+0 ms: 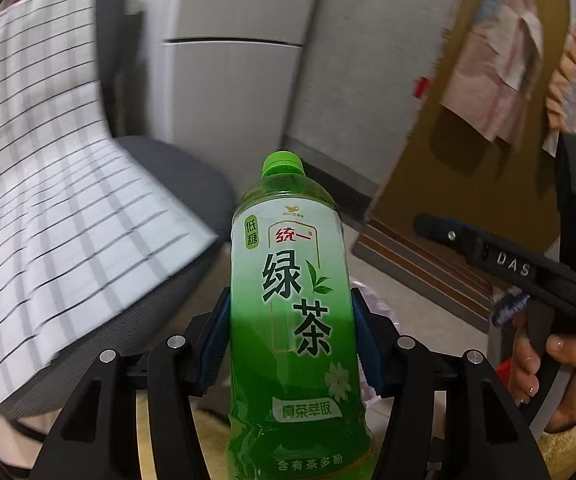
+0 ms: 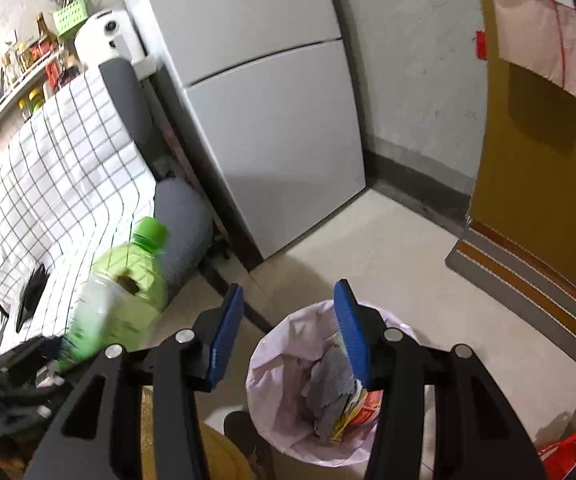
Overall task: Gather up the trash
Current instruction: 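Carry cloth and bottle to the pink bin and open the right tool over it, then open the left tool to drop the green tea bottle into the bin, then move both tools back over the chair toward the plastic box and black cloth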
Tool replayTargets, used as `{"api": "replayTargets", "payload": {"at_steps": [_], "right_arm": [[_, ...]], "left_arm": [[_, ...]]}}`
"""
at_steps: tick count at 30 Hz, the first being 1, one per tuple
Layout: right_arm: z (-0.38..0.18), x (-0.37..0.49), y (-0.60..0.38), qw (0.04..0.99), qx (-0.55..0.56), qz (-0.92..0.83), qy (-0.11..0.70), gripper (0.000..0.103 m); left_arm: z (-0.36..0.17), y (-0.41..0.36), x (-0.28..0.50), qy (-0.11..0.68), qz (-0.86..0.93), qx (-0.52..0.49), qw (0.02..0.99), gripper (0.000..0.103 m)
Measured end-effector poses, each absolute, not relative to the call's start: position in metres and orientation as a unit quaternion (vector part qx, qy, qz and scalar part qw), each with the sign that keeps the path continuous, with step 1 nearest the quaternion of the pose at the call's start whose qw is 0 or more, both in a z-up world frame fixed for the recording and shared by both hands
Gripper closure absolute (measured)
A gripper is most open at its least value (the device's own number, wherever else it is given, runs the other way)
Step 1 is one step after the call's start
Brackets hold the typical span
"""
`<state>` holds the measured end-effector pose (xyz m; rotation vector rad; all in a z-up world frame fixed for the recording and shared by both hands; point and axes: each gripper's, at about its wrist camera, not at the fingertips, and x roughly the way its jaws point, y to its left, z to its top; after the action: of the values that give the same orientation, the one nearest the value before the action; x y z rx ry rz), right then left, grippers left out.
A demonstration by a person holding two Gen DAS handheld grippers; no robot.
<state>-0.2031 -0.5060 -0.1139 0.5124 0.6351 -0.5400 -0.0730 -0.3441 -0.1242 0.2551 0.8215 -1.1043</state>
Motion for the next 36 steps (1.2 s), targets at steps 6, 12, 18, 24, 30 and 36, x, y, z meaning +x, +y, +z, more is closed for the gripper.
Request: {"api": "replayTargets", "payload": {"at_steps": [6, 12, 18, 24, 30, 36], "right_arm": [[-0.108, -0.224, -0.524, 0.881, 0.246, -0.281, 0.292, 0.056], [-0.113, -0.234, -0.535, 0.875, 0.257, -0.292, 0.289, 0.056], [-0.12, -0.222, -0.528, 0.876, 0.256, -0.275, 0.304, 0.056], [-0.112, -0.199, -0.504, 0.888, 0.239, -0.244, 0.31, 0.056], [-0.1, -0.169, -0.467, 0.905, 0.212, -0.195, 0.313, 0.056], [-0.093, -0.132, -0.428, 0.914, 0.187, -0.147, 0.328, 0.056]], "left_arm": [[-0.127, -0.386, -0.093, 0.37, -0.543, 0.126, 0.743, 0.046], [-0.13, -0.415, -0.101, 0.354, -0.525, 0.136, 0.762, 0.02], [-0.131, -0.39, -0.085, 0.37, -0.499, 0.129, 0.772, 0.02], [-0.121, -0.333, -0.058, 0.378, -0.44, 0.12, 0.805, 0.02], [-0.117, -0.277, -0.04, 0.384, -0.382, 0.109, 0.833, 0.02], [-0.115, -0.203, -0.017, 0.384, -0.311, 0.083, 0.866, 0.02]]}}
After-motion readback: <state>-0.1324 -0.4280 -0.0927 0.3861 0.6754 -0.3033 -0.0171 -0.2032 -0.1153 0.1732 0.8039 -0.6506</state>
